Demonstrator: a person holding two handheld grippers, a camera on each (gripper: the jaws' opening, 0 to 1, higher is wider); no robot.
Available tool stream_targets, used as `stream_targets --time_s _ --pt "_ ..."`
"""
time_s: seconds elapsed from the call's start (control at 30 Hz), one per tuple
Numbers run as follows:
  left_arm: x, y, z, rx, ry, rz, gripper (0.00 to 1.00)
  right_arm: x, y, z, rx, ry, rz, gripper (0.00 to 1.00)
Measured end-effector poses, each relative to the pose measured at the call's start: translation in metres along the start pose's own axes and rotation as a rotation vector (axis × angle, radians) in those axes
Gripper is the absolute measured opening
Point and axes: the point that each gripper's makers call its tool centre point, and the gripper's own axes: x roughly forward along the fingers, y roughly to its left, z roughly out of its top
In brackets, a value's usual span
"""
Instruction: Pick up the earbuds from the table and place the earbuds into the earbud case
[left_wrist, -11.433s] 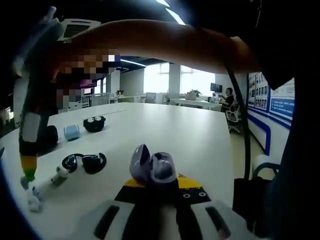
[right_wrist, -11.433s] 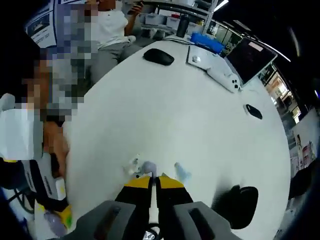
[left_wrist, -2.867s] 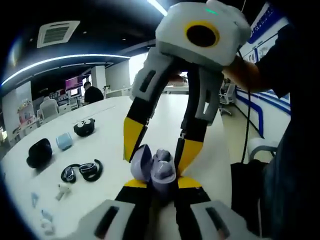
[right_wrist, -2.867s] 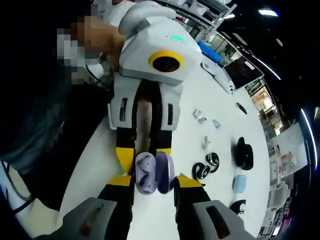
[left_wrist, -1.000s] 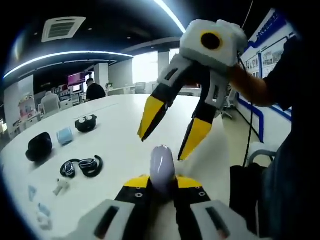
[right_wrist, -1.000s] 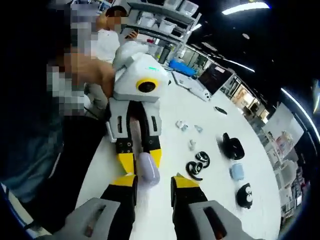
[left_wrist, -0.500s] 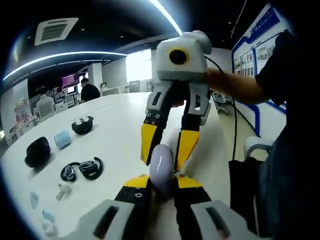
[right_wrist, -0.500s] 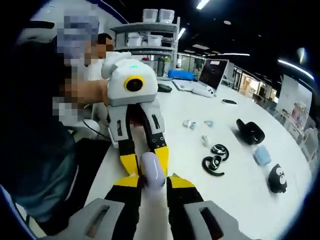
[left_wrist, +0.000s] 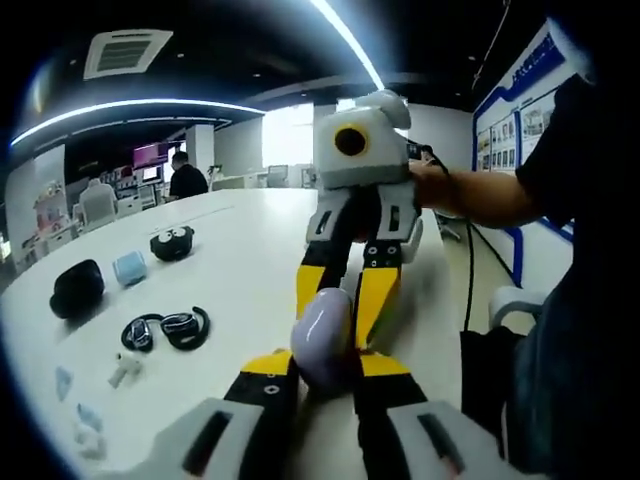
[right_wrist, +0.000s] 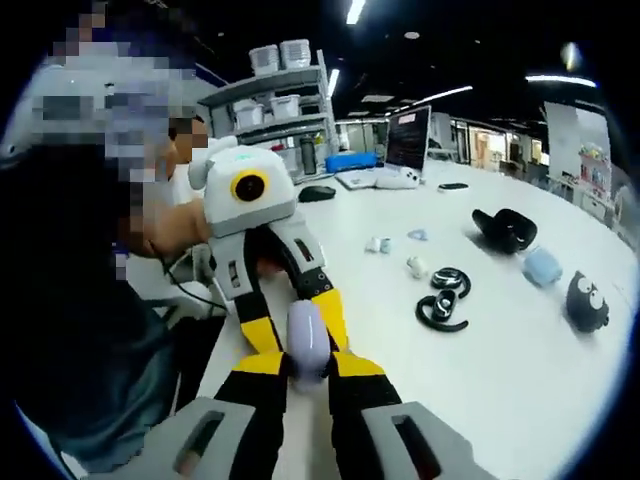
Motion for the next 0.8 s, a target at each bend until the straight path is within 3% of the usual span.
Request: stream_targets --time_s 0.3,0.5,0.67,0.8 --pt "-0.008 0.005 -0.003 -0.018 -0.004 0.056 0.31 -0.002 0.008 0.016 0.180 -0.087 0.039 0.14" --pt "-0.025 0.012 0.005 -0.061 -0.075 0.113 0.33 -0.004 0.007 0.035 0.268 -0.149 0.055 0.14" --pt "-0.049 0.017 0.008 -0.074 -0.117 0.166 0.35 0.002 -0.002 0.062 0.309 -0.177 0.042 0.14" --pt "-0.072 0.024 0.005 -0.088 -0.144 0.241 0.43 0.014 -0.012 0.092 0.321 -0.182 0.029 0.14"
